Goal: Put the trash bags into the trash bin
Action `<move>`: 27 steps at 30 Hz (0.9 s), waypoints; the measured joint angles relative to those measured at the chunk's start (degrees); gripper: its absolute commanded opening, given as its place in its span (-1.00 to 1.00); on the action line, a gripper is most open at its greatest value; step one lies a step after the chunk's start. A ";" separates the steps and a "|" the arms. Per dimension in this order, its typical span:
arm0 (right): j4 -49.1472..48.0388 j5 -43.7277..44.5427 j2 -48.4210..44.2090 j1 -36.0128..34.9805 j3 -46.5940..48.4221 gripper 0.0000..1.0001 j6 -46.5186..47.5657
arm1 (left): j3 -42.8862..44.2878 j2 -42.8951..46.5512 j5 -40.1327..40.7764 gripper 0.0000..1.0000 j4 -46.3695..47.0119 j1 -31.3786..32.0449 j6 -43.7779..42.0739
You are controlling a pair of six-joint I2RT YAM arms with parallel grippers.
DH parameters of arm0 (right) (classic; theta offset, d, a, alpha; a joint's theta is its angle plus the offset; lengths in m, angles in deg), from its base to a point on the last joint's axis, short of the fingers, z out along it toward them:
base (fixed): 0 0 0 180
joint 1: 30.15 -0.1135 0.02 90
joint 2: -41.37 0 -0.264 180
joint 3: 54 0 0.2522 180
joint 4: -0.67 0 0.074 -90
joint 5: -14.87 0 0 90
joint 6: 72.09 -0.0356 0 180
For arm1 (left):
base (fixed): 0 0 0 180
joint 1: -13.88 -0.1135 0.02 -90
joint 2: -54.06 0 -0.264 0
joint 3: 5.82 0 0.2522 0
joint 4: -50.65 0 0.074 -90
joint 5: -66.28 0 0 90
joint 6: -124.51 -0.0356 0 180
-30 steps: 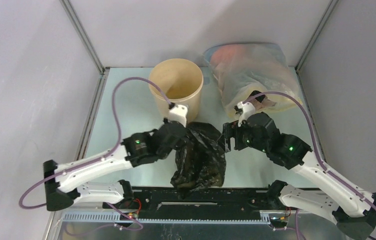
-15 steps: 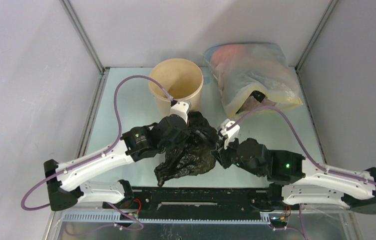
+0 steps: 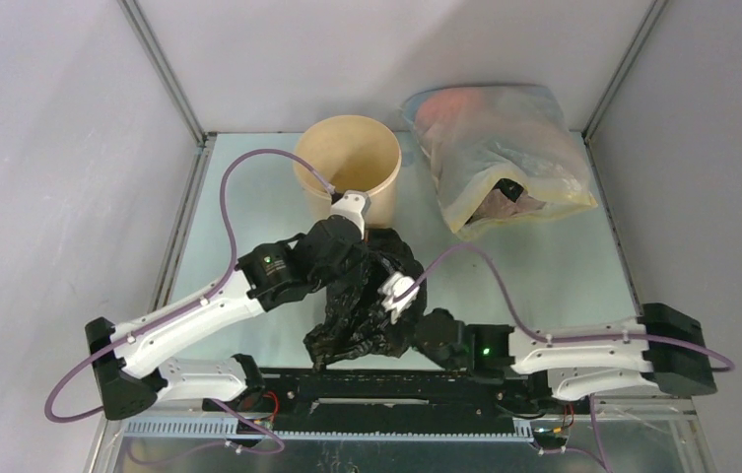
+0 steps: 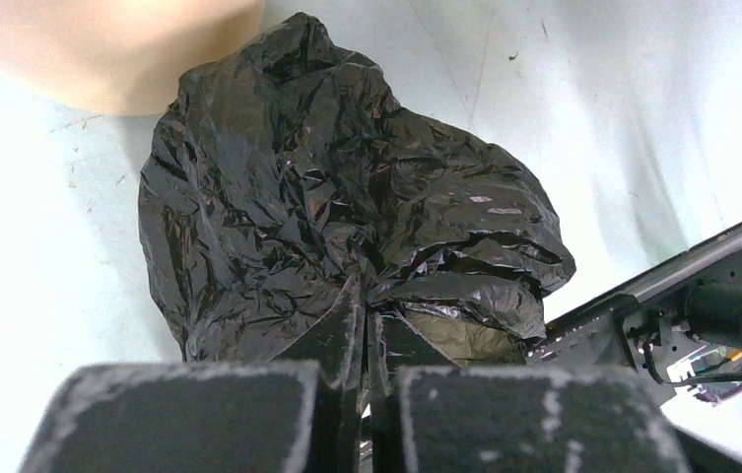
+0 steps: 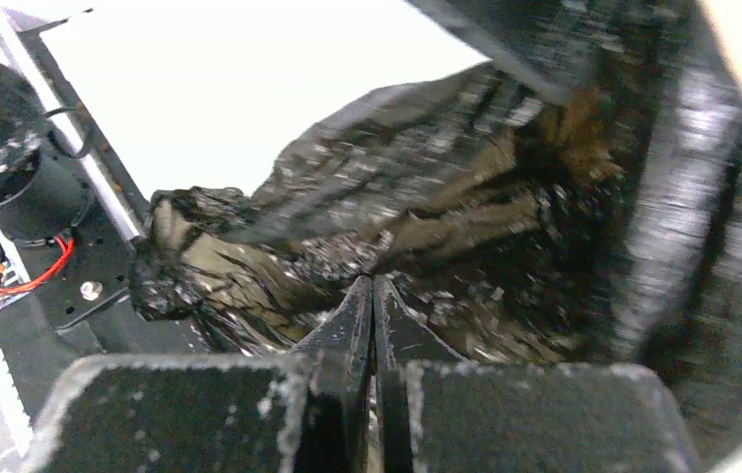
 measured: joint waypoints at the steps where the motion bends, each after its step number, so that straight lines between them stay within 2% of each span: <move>1: -3.10 0.98 2.05 -1.36 0.00 -1.00 1.64 | 0.00 -0.13 -0.37 -1.00 0.00 -0.33 0.04; 5: -11.28 4.20 8.96 -4.31 0.00 -1.00 5.53 | 0.00 -0.94 -1.51 -1.00 0.00 -1.20 0.07; 12: -17.90 8.09 20.11 -2.01 0.00 -1.00 4.87 | -0.02 -1.05 -2.86 -1.00 0.07 -2.03 0.31; 18: -17.84 9.84 26.29 1.44 -0.20 -1.00 -0.87 | -0.37 0.46 -3.52 -1.00 -0.20 -2.34 0.57; 27: -12.59 9.16 26.49 6.43 -2.12 -1.00 -10.03 | -0.09 9.18 -4.81 -1.00 -1.38 -2.38 1.55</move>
